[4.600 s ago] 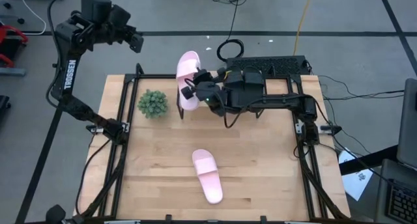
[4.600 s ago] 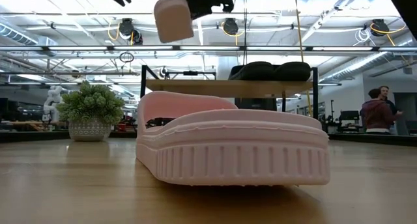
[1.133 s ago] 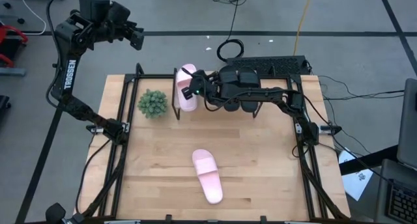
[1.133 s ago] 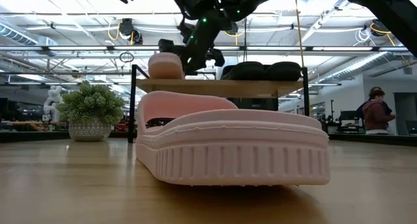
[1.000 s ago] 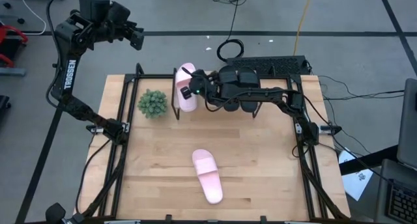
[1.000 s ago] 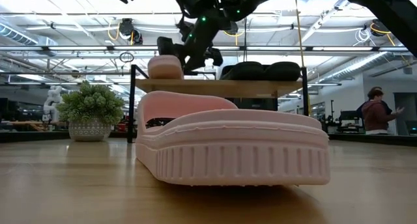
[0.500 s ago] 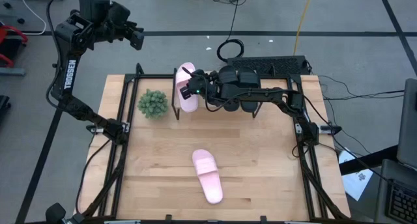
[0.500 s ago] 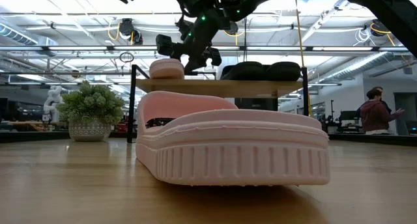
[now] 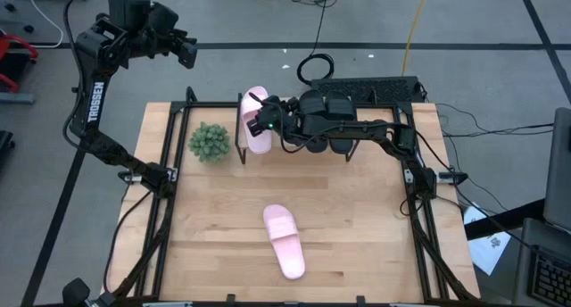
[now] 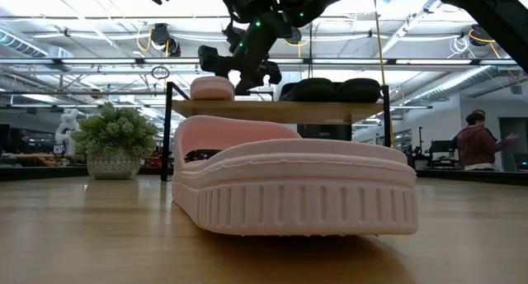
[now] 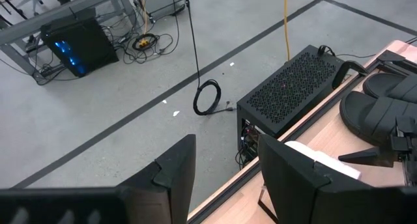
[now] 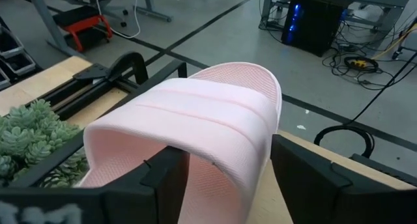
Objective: Pick and place slides into the shelf
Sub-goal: Put the left pink slipper on the shelf
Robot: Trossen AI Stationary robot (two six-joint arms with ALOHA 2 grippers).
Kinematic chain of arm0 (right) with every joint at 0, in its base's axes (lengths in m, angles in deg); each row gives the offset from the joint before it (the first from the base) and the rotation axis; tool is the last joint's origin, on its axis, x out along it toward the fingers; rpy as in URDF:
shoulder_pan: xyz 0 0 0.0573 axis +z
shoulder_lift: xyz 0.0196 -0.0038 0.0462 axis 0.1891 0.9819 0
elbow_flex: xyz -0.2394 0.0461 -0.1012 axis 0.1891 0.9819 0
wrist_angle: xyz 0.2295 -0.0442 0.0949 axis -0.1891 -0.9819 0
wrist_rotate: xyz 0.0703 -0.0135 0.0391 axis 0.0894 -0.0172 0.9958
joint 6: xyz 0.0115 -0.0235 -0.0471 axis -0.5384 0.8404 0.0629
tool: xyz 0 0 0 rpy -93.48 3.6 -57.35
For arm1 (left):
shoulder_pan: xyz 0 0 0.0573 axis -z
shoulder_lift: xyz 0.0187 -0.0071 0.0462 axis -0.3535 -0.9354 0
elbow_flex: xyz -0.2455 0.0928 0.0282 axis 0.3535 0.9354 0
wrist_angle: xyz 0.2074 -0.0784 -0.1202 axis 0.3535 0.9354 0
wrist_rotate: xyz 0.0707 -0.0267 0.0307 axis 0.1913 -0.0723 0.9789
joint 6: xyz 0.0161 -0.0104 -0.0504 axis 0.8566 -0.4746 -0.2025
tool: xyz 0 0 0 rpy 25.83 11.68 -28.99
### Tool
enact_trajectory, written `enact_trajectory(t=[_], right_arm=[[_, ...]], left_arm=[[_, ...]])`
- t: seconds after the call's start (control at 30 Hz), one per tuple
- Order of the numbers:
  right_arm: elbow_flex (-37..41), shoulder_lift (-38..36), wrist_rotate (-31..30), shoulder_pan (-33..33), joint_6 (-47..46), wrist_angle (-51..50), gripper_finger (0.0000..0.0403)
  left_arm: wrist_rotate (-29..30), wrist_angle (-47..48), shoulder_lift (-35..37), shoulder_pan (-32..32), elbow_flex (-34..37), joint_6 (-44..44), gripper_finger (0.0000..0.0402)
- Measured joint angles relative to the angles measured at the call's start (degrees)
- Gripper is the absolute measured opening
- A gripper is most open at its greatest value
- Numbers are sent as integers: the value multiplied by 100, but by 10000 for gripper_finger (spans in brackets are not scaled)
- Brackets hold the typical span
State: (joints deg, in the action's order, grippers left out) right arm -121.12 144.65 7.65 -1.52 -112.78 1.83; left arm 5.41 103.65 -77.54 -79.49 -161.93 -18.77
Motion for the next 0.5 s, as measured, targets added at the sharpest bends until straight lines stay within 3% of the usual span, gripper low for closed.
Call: enact_trajectory(t=[0.5], right_arm=[[2, -252, -3, 4, 321, -40, 212]], left_arm=[[-26, 0, 0, 7, 0, -90, 168]])
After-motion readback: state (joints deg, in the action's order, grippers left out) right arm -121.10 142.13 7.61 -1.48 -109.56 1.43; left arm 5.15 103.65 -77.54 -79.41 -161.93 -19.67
